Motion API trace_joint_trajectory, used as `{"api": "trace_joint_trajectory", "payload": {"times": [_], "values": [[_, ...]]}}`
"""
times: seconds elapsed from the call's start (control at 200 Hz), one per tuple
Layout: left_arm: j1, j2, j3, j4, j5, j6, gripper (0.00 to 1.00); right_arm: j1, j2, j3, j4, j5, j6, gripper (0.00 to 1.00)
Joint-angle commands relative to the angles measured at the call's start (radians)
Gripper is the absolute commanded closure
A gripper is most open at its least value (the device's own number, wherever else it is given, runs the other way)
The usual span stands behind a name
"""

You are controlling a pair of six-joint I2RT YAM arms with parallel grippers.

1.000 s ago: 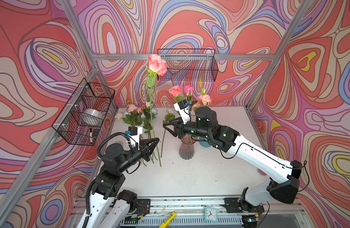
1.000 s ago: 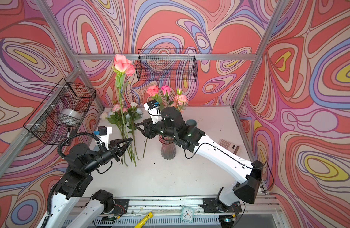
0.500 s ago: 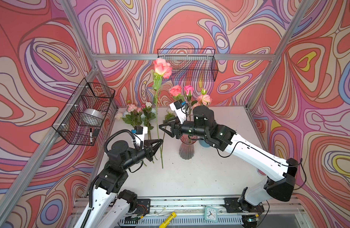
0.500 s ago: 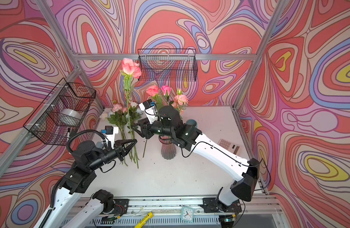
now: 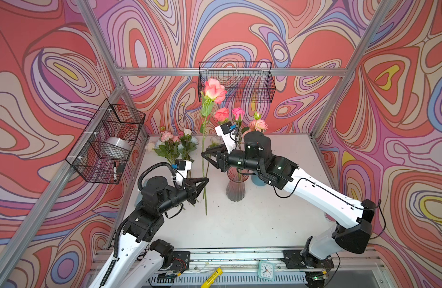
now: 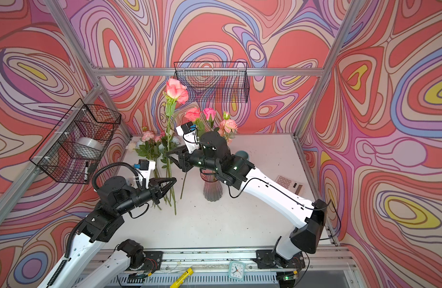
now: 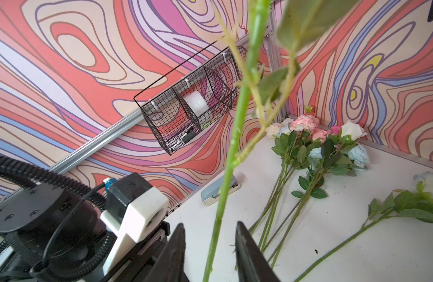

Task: Arrange flowers in a vase
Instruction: Place the flower in the vase.

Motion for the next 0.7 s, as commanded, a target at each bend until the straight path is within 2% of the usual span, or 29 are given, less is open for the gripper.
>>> {"api": "trace_joint_trajectory", "payload": {"times": [0.0, 0.07, 0.13, 0.18, 0.225, 0.496, 0.566, 0.611, 0.656, 0.696], "values": [[-0.008, -0.016, 0.016, -0.002, -0.006, 0.022, 1.0, 0.006, 0.021, 0.008, 0.011, 0.006, 0.018, 0.63], [-0.007, -0.019, 0.012, -0.003, -0.005, 0.024, 1.0, 0.006, 0.027, 0.005, 0.018, 0.006, 0.026, 0.63], [-0.007, -0.021, 0.007, -0.002, -0.002, 0.024, 1.0, 0.006, 0.032, 0.006, 0.021, -0.003, 0.029, 0.68], [-0.007, -0.022, 0.004, 0.003, 0.001, 0.021, 1.0, 0.006, 0.034, 0.004, 0.026, -0.006, 0.033, 0.77], [-0.008, -0.024, 0.0, 0.007, 0.006, 0.022, 1.0, 0.006, 0.032, -0.001, 0.031, -0.002, 0.037, 0.81], [-0.009, -0.013, 0.004, 0.006, 0.006, 0.029, 1.0, 0.006, 0.024, -0.013, 0.046, -0.006, 0.036, 0.97], [-0.008, -0.014, 0.007, 0.002, 0.0, 0.032, 0.91, 0.005, 0.024, -0.016, 0.051, -0.001, 0.037, 1.0], [-0.008, -0.019, 0.008, 0.002, -0.003, 0.032, 0.8, 0.005, 0.021, -0.016, 0.055, 0.003, 0.035, 1.0], [-0.009, -0.025, 0.005, 0.005, -0.008, 0.033, 0.74, 0.006, 0.019, -0.017, 0.06, 0.01, 0.033, 1.0], [-0.009, -0.031, 0.005, 0.006, -0.022, 0.031, 0.61, 0.005, 0.015, -0.018, 0.064, 0.02, 0.029, 1.0]]}}
